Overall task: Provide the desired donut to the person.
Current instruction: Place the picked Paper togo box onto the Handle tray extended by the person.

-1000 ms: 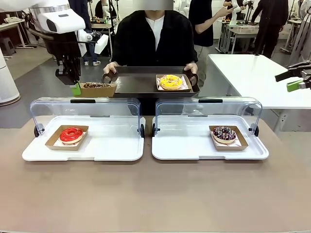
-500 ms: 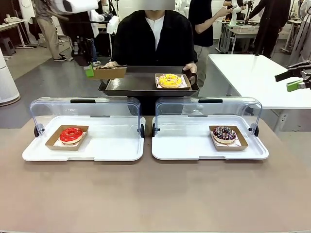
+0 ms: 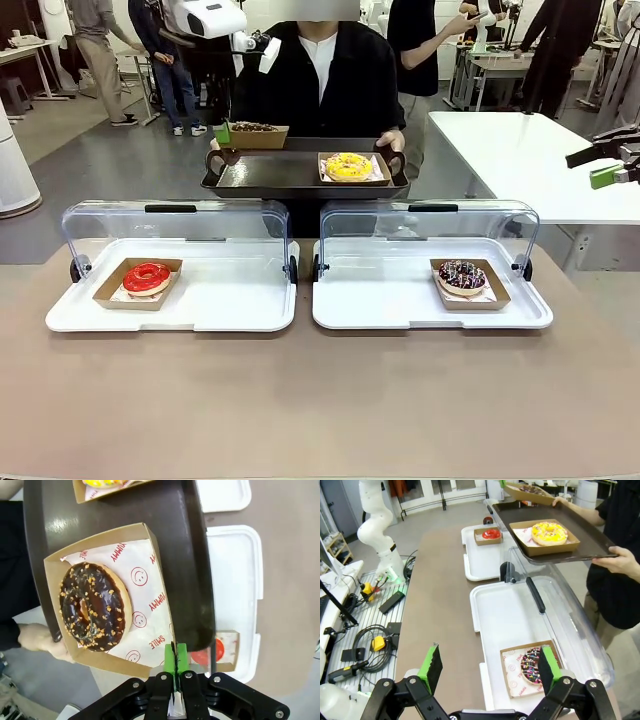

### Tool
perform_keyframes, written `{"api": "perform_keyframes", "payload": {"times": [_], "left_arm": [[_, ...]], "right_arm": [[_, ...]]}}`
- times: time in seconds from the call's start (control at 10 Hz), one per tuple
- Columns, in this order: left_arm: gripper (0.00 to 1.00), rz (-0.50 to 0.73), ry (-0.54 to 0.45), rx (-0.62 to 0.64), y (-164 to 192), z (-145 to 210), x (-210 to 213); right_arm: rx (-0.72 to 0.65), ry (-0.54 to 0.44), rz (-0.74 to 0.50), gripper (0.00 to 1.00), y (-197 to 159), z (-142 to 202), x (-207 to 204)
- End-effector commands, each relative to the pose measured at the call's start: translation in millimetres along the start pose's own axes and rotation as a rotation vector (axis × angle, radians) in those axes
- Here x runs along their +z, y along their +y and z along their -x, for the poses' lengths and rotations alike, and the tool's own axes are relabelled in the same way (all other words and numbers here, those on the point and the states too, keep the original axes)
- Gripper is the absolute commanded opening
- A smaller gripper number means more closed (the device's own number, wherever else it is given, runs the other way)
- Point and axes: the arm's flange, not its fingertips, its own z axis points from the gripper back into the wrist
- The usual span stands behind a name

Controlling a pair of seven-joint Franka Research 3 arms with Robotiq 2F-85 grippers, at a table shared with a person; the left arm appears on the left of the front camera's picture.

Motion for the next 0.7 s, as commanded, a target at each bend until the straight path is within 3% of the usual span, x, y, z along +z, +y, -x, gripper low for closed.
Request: {"api": "perform_keyframes", "payload": {"times": [0.0, 0.6], "left_arm": [[0.01, 0.056, -0.024, -0.009, 32.8, -0.7, -3.3], [0.01, 0.174, -0.069, 0.008, 53.7, -4.9, -49.4]], "right_arm": [[0.000, -0.002, -0.001, 1.00, 0.4, 0.2, -1.3], [0.000, -0.002, -0.001, 1.00, 0.4, 0.2, -1.3]]}}
